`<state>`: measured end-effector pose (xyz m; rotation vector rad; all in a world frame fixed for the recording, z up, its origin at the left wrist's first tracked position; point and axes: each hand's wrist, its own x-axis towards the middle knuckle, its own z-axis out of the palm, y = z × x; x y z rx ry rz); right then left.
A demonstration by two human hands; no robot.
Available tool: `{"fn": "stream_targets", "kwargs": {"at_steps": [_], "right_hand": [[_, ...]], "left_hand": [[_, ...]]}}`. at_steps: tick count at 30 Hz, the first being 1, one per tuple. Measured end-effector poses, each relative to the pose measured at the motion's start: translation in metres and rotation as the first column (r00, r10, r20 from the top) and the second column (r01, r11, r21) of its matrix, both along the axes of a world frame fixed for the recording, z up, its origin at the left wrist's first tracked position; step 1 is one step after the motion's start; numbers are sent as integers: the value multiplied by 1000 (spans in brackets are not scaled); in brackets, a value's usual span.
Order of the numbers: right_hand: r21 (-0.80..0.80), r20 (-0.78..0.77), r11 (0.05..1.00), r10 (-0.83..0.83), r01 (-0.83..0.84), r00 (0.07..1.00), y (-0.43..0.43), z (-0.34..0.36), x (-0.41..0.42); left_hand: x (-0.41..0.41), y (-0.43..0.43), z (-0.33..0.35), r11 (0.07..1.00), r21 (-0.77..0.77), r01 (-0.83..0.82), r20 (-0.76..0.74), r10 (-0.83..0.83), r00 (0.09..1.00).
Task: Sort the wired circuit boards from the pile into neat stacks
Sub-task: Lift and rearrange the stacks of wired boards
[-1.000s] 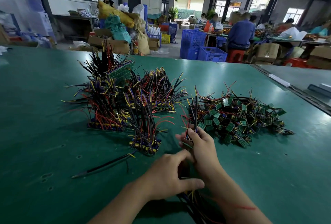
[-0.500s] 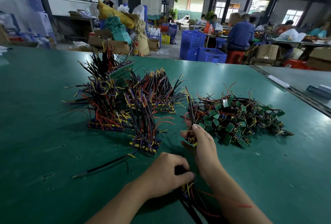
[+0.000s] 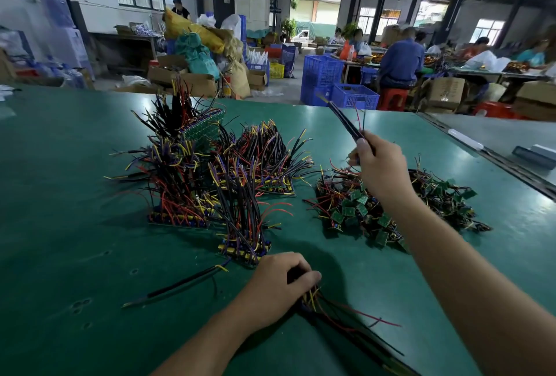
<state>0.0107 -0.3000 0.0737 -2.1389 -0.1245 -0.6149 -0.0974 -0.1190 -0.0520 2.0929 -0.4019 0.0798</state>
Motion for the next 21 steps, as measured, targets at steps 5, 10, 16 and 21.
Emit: {"fn": "stream_targets", "kwargs": {"at_steps": [5,10,16,21], "right_hand": [[-652,45,704,-335,282,941,-24,-2,49],[-879,-268,476,-466,-17,843,-32,-41,55],[-855,-327,515,-447,-60,833,-29,-39,52],[-854,-187,520,-260,-26,947,-14,-48,48]], "left_hand": [[3,1,-3,999,-46,0,-47,-2,999],[4,0,-6,999,-47,8,-46,-11,999],[2,-3,-6,999,18,32,46,-33,998],[0,-1,-5,986,165,24,107,-42,993]]}}
